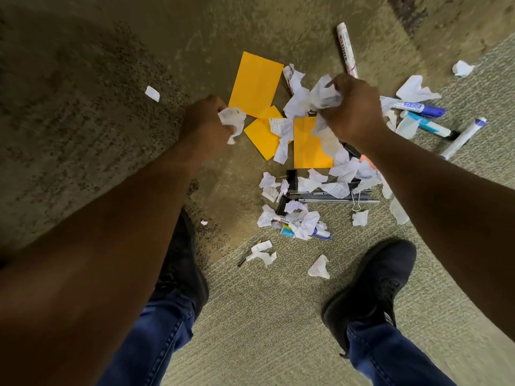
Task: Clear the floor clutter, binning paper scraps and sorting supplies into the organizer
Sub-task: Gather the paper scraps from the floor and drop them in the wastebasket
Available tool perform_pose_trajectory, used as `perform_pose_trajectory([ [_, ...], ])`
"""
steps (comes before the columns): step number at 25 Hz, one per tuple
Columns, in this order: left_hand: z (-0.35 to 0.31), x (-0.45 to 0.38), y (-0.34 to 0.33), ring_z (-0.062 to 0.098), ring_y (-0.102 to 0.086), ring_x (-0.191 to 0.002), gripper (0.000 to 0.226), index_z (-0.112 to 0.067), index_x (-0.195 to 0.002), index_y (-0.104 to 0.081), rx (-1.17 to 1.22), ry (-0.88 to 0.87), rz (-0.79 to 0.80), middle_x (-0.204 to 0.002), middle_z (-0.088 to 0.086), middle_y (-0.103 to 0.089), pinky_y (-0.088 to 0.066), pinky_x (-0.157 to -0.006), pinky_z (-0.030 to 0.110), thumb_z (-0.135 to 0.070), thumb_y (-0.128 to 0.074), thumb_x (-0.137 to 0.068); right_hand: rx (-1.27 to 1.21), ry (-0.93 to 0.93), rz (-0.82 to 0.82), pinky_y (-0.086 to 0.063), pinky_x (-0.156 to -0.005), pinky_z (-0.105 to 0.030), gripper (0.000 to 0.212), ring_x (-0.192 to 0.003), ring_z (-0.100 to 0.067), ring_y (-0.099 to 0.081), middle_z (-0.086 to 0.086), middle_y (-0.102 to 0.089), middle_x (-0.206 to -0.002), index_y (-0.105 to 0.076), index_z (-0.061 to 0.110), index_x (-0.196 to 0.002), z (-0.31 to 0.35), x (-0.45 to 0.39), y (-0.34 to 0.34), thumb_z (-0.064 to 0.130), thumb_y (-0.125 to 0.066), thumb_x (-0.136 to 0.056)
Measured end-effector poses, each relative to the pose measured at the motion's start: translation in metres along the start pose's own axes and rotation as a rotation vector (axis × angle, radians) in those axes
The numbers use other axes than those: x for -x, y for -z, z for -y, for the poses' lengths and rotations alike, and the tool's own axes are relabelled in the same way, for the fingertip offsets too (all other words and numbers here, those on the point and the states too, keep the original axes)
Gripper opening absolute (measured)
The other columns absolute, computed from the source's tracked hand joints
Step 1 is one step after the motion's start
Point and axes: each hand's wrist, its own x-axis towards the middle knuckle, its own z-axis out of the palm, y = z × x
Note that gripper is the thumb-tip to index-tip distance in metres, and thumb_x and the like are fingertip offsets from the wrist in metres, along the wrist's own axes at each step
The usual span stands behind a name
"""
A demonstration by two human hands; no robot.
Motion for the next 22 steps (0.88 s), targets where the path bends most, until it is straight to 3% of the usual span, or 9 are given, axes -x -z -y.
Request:
perform_pose_trajectory([
  [4, -0.001, 0.014, -0.016, 0.025, -0.060, -0.087, 0.043, 0.000, -0.100, -0.061, -0.051, -0.103, -0.019, -0.099, 0.015, -0.065, -0.039, -0.064, 0.029, -0.021, -0.083, -0.069, 0.065, 0.035, 0.142, -0.034, -0.074, -0.027, 0.054, -0.108, -0.033, -0.058, -0.015, -0.061, -0.118, -0.043, 0.010, -0.128, 0.019, -0.015, -0.017, 0.024, -0.070, -0.083],
  [8, 0.006, 0.015, -0.029, 0.038, -0.058, -0.099, 0.019, 0.002, -0.096, -0.059, -0.208, -0.176, -0.082, -0.105, 0.023, -0.063, -0.042, -0.079, 0.041, -0.003, -0.067, -0.079, 0.136, 0.020, 0.214, -0.035, -0.079, -0.030, 0.077, -0.114, -0.031, -0.052, -0.019, -0.048, -0.127, -0.039, 0.013, -0.132, 0.032, -0.017, -0.035, 0.047, -0.075, -0.074],
  [10, 0.011, 0.014, -0.034, 0.038, -0.057, -0.099, 0.011, 0.001, -0.095, -0.061, -0.240, -0.156, -0.081, -0.105, 0.023, -0.064, -0.041, -0.080, 0.042, -0.003, -0.060, -0.085, 0.204, 0.027, 0.180, -0.042, -0.079, -0.034, 0.068, -0.113, -0.033, -0.053, -0.018, -0.045, -0.127, -0.041, 0.013, -0.129, 0.034, -0.012, -0.043, 0.039, -0.075, -0.077],
  [12, 0.015, 0.015, -0.034, 0.037, -0.059, -0.096, 0.012, 0.001, -0.094, -0.065, -0.202, -0.146, -0.046, -0.101, 0.022, -0.066, -0.041, -0.075, 0.039, -0.007, -0.059, -0.087, 0.243, 0.075, 0.086, -0.041, -0.072, -0.034, 0.041, -0.106, -0.036, -0.057, -0.018, -0.050, -0.121, -0.048, 0.012, -0.123, 0.035, -0.007, -0.047, 0.012, -0.064, -0.084],
  [14, 0.018, 0.018, -0.030, 0.034, -0.062, -0.091, 0.016, 0.001, -0.096, -0.067, -0.090, -0.116, -0.035, -0.098, 0.022, -0.068, -0.042, -0.071, 0.035, -0.011, -0.061, -0.087, 0.243, 0.103, 0.015, -0.035, -0.066, -0.030, 0.035, -0.100, -0.036, -0.059, -0.019, -0.058, -0.113, -0.056, 0.010, -0.116, 0.035, -0.006, -0.044, -0.002, -0.053, -0.083],
  [17, 0.018, 0.027, -0.020, 0.025, -0.062, -0.067, 0.017, 0.001, -0.086, -0.066, 0.298, 0.065, 0.008, -0.080, 0.021, -0.065, -0.045, -0.058, 0.032, -0.016, -0.067, -0.087, 0.133, 0.019, -0.014, -0.035, -0.067, -0.029, 0.017, -0.097, -0.032, -0.062, -0.015, -0.067, -0.103, -0.061, 0.008, -0.101, 0.030, -0.003, -0.025, 0.012, -0.061, -0.084],
  [19, 0.011, 0.042, -0.010, 0.013, -0.052, -0.048, 0.015, -0.011, -0.074, -0.061, 0.663, 0.197, 0.080, -0.066, 0.010, -0.058, -0.038, -0.046, 0.022, -0.013, -0.069, -0.087, -0.045, -0.132, -0.009, -0.039, -0.070, -0.026, 0.025, -0.093, -0.028, -0.064, -0.012, -0.069, -0.103, -0.063, 0.009, -0.102, 0.025, 0.003, -0.009, 0.026, -0.067, -0.084],
  [22, -0.007, 0.070, 0.003, 0.010, -0.049, -0.056, 0.015, -0.018, -0.080, -0.060, 1.000, 0.278, 0.155, -0.074, 0.002, -0.060, -0.037, -0.048, 0.020, -0.007, -0.067, -0.087, -0.464, -0.371, 0.058, -0.046, -0.055, -0.017, 0.049, -0.079, -0.017, -0.065, -0.010, -0.064, -0.111, -0.059, 0.009, -0.122, 0.025, 0.024, 0.015, 0.024, -0.077, -0.079],
])
